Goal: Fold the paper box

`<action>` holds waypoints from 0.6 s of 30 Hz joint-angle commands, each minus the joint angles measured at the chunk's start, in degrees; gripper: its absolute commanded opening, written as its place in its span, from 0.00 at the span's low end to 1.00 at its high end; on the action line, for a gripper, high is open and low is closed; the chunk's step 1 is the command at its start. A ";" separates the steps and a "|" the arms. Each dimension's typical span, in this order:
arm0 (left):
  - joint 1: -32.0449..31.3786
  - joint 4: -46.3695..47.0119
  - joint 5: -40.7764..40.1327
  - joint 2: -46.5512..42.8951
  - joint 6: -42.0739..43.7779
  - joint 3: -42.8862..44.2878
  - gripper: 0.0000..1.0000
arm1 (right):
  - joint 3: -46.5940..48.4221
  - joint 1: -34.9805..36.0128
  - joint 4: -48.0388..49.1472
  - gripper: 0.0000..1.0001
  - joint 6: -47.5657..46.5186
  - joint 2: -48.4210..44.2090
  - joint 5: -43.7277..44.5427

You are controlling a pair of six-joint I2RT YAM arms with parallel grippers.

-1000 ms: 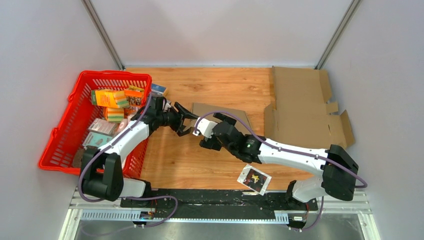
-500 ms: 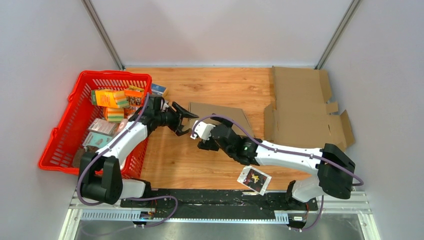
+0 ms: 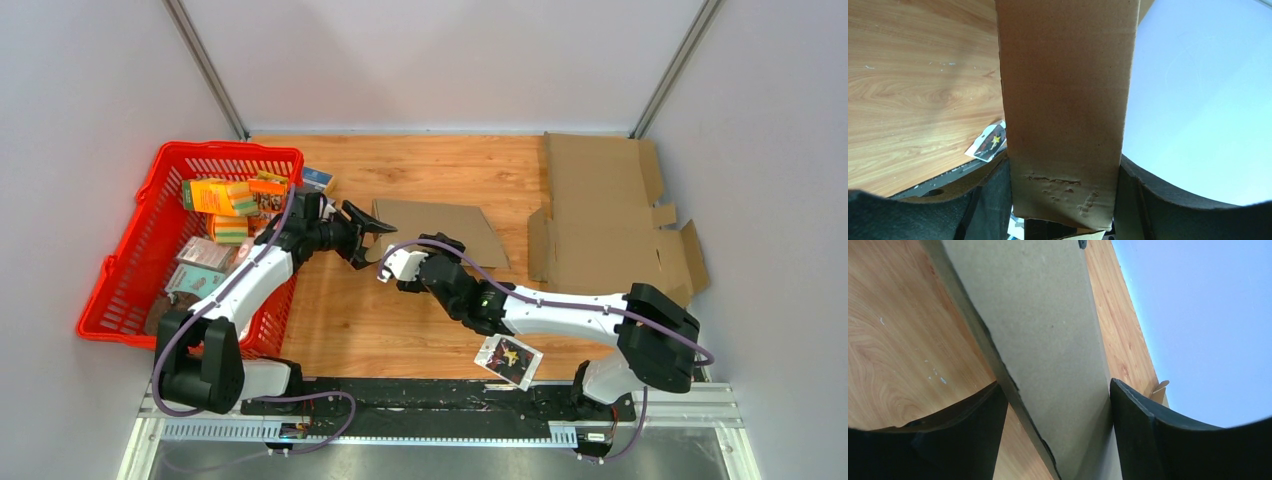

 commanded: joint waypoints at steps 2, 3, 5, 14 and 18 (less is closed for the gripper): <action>-0.56 -0.03 7.97 -1.86 -1.47 0.30 0.25 | 1.79 -0.15 4.23 0.61 1.40 -0.35 -1.28; -0.56 -0.21 7.97 -1.86 -1.03 0.31 0.26 | 1.88 -0.06 3.87 0.60 1.49 -0.61 -1.54; -0.56 0.06 8.06 -2.12 -0.77 0.13 0.33 | 1.53 0.02 3.52 0.53 1.84 -1.05 -1.19; -0.56 1.20 4.46 -6.34 10.39 2.59 0.74 | 0.92 -0.06 -1.04 0.40 4.13 -4.83 -2.16; -0.21 0.23 -0.62 -11.86 14.17 1.89 0.75 | -0.13 -0.06 -2.46 0.37 6.32 -6.33 -2.42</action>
